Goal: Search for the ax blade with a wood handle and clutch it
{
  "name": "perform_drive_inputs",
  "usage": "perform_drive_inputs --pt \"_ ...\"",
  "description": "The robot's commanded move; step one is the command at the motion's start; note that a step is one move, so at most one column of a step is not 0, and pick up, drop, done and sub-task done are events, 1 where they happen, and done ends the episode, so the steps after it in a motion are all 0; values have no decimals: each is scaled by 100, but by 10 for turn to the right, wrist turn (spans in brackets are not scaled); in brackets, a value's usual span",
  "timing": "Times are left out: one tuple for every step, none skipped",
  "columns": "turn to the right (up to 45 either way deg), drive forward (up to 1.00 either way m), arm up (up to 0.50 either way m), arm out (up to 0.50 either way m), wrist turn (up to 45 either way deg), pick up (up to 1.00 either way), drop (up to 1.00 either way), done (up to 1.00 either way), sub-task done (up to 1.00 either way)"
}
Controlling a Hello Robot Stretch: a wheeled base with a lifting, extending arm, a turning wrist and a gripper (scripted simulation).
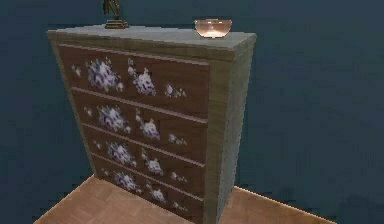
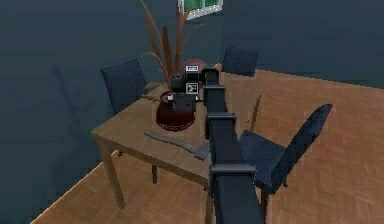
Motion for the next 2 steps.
perform_drive_inputs --pt "0 0 0 0 240 0 0 0 0" --pt "0 0 -30 0 0 0 0 0 0"
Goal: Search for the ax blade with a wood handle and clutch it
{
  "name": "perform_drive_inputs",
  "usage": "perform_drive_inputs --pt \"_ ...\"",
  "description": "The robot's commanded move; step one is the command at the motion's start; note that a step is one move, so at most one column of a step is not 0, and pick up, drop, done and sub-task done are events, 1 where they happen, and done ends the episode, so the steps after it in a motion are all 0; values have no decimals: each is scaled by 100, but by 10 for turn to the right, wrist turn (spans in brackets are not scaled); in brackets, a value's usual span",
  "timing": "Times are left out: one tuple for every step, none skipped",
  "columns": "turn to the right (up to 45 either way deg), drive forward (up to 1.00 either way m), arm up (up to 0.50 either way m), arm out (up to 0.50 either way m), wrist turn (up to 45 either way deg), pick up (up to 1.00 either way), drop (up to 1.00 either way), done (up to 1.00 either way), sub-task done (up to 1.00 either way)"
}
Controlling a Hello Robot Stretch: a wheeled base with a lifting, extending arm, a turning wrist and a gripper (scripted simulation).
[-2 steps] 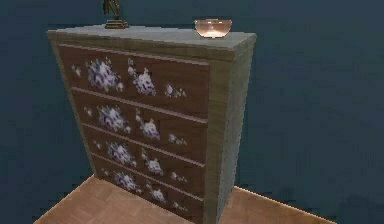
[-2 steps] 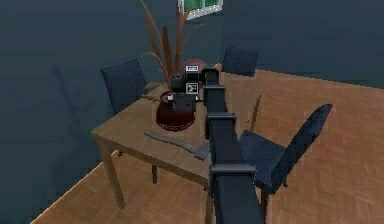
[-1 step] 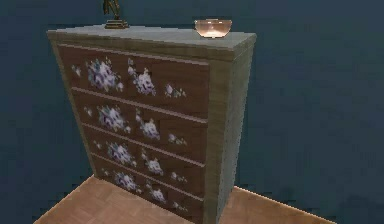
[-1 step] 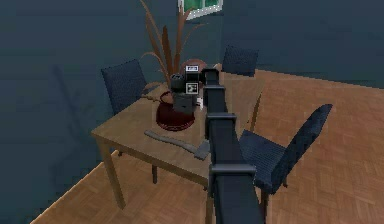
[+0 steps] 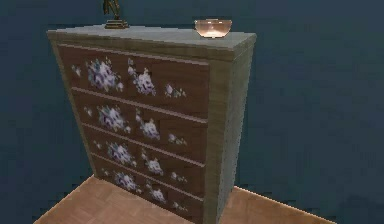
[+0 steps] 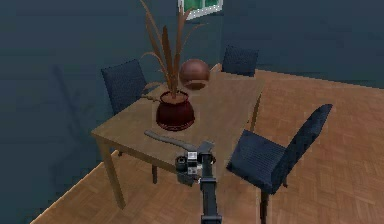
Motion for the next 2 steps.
perform_drive_inputs --pt "0 0 0 0 0 100 0 0 0" --pt "0 0 10 0 0 0 0 0 0"
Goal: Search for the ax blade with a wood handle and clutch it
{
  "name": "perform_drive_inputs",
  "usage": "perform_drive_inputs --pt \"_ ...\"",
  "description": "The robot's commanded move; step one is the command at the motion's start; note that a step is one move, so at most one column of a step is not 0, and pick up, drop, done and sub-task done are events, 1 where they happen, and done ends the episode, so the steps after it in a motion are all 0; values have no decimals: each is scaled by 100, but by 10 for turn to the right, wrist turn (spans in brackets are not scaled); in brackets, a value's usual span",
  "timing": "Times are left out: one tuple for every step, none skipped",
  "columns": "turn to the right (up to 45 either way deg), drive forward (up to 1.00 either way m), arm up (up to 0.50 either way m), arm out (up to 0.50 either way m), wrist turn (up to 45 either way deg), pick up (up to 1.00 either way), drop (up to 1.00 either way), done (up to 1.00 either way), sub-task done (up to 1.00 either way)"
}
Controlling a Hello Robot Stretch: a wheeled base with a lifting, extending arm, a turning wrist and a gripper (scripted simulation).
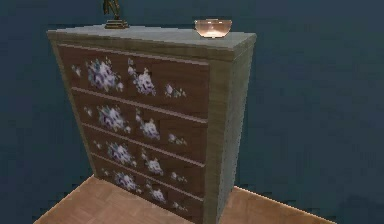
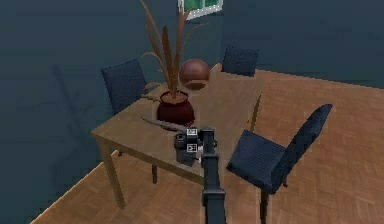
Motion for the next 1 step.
perform_drive_inputs --pt "0 0 0 0 0 0 0 100 0"
